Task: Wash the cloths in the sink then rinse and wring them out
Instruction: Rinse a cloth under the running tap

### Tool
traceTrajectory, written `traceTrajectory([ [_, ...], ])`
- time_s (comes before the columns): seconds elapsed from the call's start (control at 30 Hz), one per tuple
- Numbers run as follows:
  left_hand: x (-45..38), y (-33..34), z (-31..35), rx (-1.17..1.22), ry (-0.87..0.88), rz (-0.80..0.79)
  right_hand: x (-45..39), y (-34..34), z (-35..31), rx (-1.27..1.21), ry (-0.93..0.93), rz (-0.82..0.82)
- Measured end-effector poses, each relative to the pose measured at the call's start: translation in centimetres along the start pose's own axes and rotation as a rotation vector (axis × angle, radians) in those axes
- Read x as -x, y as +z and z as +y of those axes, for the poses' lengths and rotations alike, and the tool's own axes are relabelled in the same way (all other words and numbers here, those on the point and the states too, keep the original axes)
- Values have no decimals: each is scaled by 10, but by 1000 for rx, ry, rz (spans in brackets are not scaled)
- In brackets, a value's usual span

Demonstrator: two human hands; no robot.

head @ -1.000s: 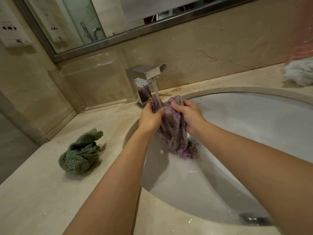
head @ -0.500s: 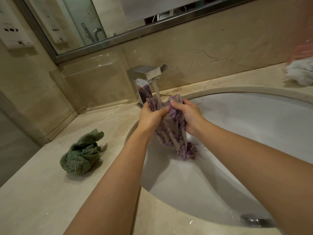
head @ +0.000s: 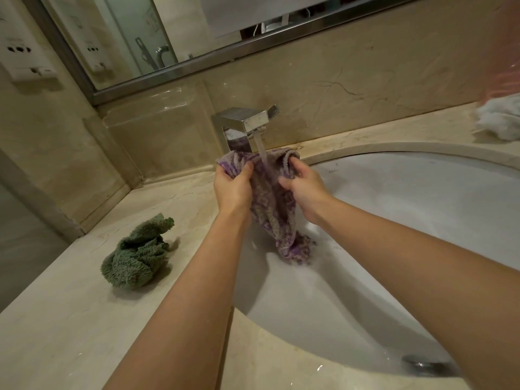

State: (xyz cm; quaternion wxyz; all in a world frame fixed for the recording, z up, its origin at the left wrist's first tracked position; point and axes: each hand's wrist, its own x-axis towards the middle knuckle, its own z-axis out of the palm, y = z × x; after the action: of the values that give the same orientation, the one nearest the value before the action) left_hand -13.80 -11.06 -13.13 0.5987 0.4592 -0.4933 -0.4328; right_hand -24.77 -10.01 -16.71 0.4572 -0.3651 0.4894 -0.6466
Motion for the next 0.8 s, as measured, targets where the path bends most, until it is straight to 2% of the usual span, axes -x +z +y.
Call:
traceTrajectory([
  [0.13,3,0,1,-76,50,-31,-7,-5,1,-103,16,60],
  [0.3,11,4,-2,-369,285,-32,-13,-16,-4,-272,60,115],
  [0.37,12,5,-3,-421,311,-24,-14,-18,-5,-310,54,130],
  [0.63,8,-1,1,-385,219,67,-11,-16,-6,-282,69,82],
  [0.8,6,-4,5,-302,114,150,-7,-11,-5,-202,111,-36],
])
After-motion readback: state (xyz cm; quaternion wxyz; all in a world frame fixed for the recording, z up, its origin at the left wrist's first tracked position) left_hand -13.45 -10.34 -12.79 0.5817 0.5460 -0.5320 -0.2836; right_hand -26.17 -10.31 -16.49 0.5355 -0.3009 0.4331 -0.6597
